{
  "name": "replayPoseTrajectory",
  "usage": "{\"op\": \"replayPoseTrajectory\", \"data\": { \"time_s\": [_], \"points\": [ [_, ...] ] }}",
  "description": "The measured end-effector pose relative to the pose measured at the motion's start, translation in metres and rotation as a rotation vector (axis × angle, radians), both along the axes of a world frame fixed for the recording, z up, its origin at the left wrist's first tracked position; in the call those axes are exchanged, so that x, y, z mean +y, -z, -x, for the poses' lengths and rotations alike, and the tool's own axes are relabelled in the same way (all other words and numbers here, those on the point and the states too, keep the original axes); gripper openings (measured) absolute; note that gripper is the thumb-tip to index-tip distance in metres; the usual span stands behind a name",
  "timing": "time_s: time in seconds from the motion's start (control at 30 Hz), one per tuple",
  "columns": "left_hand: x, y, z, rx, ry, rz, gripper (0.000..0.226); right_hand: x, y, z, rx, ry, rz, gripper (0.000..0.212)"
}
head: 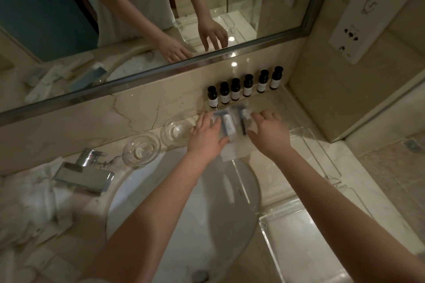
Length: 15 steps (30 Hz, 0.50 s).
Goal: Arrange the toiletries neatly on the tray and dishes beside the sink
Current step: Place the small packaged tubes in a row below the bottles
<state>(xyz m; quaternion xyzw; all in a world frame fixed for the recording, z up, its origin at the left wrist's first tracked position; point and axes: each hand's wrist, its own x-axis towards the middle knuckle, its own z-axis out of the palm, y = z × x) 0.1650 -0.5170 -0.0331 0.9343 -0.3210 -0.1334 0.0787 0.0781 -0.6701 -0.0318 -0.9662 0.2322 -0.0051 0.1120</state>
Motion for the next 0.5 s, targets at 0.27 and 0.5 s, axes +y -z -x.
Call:
{"op": "replayPoseTrajectory", "data": {
  "time_s": [0.27,0.5],
  "points": [
    [0.097,-0.018,0.038,-0.035,-0.083,-0.039,0.062,0.074,-0.022,0.033,0.004,-0.173,0.044,0.048],
    [0.209,-0.008,0.073,-0.004,-0.271,-0.038,0.054,0.184,-0.022,0.044,0.036,-0.347,-0.033,0.049]
  ]
}}
